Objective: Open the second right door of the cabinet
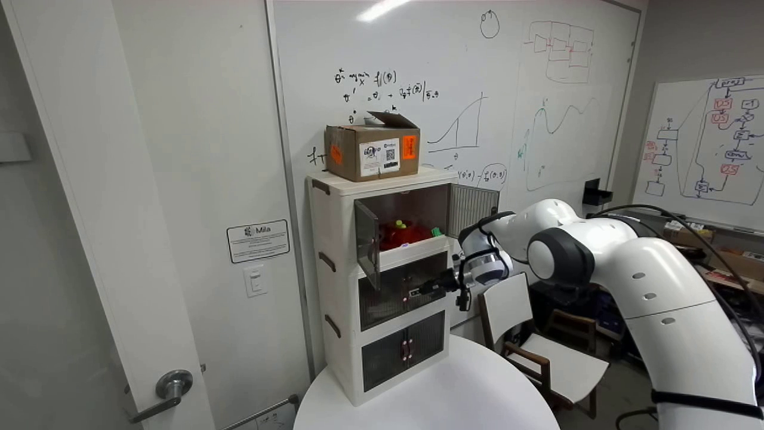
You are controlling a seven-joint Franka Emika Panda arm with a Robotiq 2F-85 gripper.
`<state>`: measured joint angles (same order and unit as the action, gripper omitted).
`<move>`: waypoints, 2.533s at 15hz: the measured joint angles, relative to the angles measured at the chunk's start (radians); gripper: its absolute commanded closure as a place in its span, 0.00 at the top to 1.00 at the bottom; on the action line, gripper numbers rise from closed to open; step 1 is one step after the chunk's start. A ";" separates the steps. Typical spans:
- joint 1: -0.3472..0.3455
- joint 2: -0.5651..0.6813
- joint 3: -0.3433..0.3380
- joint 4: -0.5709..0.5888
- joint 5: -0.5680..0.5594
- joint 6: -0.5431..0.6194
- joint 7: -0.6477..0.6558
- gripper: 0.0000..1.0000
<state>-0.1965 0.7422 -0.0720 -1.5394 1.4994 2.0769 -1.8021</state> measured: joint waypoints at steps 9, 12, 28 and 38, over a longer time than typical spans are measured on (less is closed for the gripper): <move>-0.006 0.045 0.006 0.058 0.000 0.000 0.000 0.45; -0.015 0.054 0.006 0.079 0.000 0.000 0.000 0.23; -0.033 0.073 0.008 0.112 0.001 -0.006 -0.001 0.01; -0.079 -0.030 0.000 -0.082 0.031 -0.075 -0.068 0.03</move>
<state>-0.2752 0.7121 -0.0724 -1.6213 1.5301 2.0015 -1.8706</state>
